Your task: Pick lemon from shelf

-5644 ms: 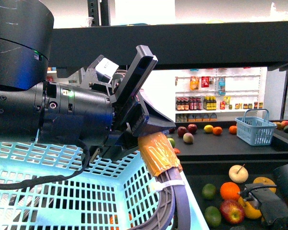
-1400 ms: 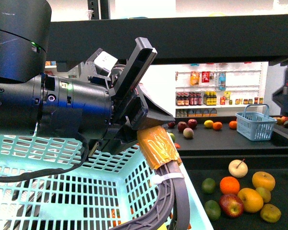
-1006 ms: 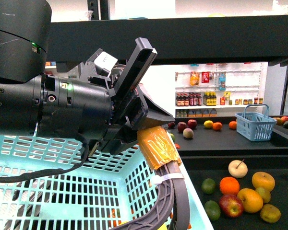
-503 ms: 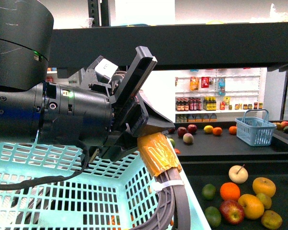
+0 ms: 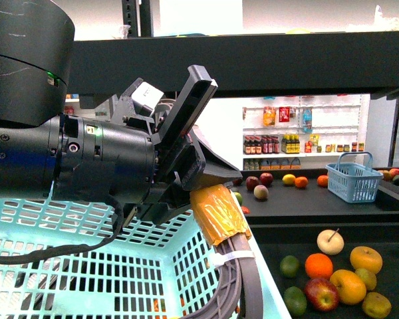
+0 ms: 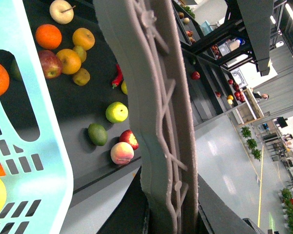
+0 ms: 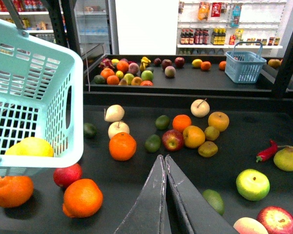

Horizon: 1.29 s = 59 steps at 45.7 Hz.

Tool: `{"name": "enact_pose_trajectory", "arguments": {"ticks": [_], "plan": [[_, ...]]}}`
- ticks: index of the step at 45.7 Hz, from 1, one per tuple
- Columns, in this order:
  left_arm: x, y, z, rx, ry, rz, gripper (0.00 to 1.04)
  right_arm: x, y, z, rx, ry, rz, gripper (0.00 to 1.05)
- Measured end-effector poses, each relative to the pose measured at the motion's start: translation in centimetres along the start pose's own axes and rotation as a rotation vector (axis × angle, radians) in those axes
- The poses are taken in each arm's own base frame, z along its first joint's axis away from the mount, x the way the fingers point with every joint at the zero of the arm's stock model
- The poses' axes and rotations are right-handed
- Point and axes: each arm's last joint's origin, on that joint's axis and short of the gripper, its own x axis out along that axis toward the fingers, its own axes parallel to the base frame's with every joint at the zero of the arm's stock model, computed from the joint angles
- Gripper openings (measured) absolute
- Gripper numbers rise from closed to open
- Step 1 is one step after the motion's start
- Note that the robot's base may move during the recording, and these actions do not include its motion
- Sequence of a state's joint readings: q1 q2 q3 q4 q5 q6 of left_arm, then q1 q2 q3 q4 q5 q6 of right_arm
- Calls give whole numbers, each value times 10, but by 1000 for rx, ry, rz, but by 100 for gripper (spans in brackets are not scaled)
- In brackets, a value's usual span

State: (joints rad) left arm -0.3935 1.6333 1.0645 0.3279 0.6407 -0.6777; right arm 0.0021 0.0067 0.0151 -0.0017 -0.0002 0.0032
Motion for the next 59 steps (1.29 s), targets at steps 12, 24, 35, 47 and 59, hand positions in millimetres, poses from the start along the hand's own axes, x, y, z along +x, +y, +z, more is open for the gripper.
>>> {"name": "enact_pose_trajectory", "arguments": {"ticks": [12,24,35,47,59], "plan": [[0,0,0,0,0,0,11,0,0,0,0,0,0,6],[0,0,0,0,0,0,11,0,0,0,-1,0,0,54],[0,0,0,0,0,0,11,0,0,0,0,0,0,96],[-6,5,9,-9,-73,31,11,0,0,0,-1,0,0,97],[-51,44,54,-190,-510,248,11,0,0,0,0,0,0,97]]}}
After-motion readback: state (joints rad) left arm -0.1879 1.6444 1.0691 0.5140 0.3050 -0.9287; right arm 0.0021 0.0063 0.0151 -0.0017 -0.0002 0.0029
